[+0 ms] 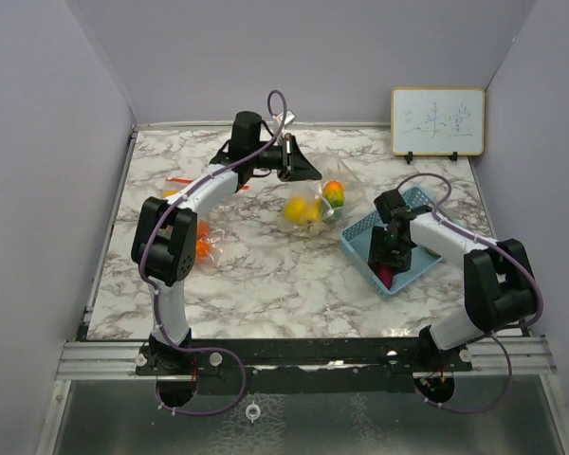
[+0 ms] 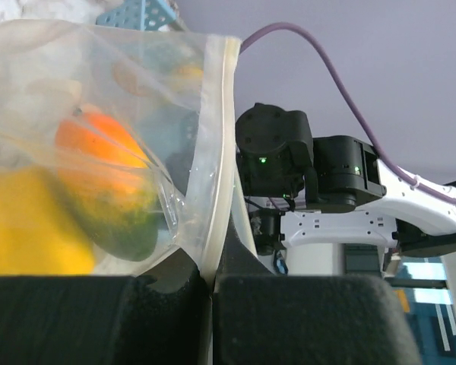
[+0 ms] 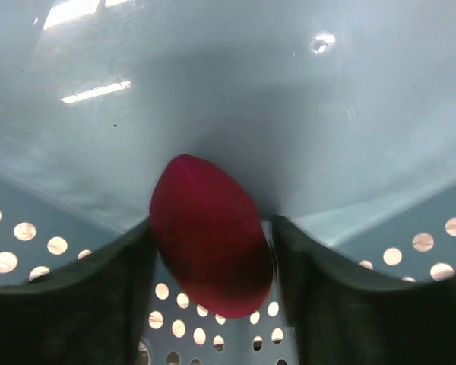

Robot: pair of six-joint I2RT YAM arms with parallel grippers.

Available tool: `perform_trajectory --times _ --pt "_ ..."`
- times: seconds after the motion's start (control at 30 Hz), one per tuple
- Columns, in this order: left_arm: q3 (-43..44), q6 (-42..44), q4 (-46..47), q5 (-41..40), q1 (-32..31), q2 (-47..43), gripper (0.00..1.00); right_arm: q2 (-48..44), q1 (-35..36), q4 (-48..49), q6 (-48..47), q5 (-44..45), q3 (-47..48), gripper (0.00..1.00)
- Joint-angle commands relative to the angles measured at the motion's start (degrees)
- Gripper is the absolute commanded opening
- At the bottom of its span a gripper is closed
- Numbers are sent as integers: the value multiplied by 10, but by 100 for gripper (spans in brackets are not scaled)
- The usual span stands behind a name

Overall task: Place the food in the zip-top bag and seal the zipper
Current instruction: Pick up the fake vegetable from the bin.

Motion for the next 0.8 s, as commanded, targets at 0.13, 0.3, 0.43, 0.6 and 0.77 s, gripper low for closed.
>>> perform_trajectory --times 0.13,0.3,0.43,0.6,0.77 --pt "42 -45 72 24 10 -18 0 -40 -3 4 -19 36 43 37" --pt "38 -306 423 7 11 -13 0 -61 -7 -25 -31 82 115 31" --pt "-68 -481 708 -69 18 23 0 -65 -12 -31 -48 97 172 29" --pt "-219 -581 860 -103 15 103 0 -85 -13 10 -85 61 233 23" --pt "-166 -496 701 -56 11 76 0 -127 -13 132 -122 -95 273 22"
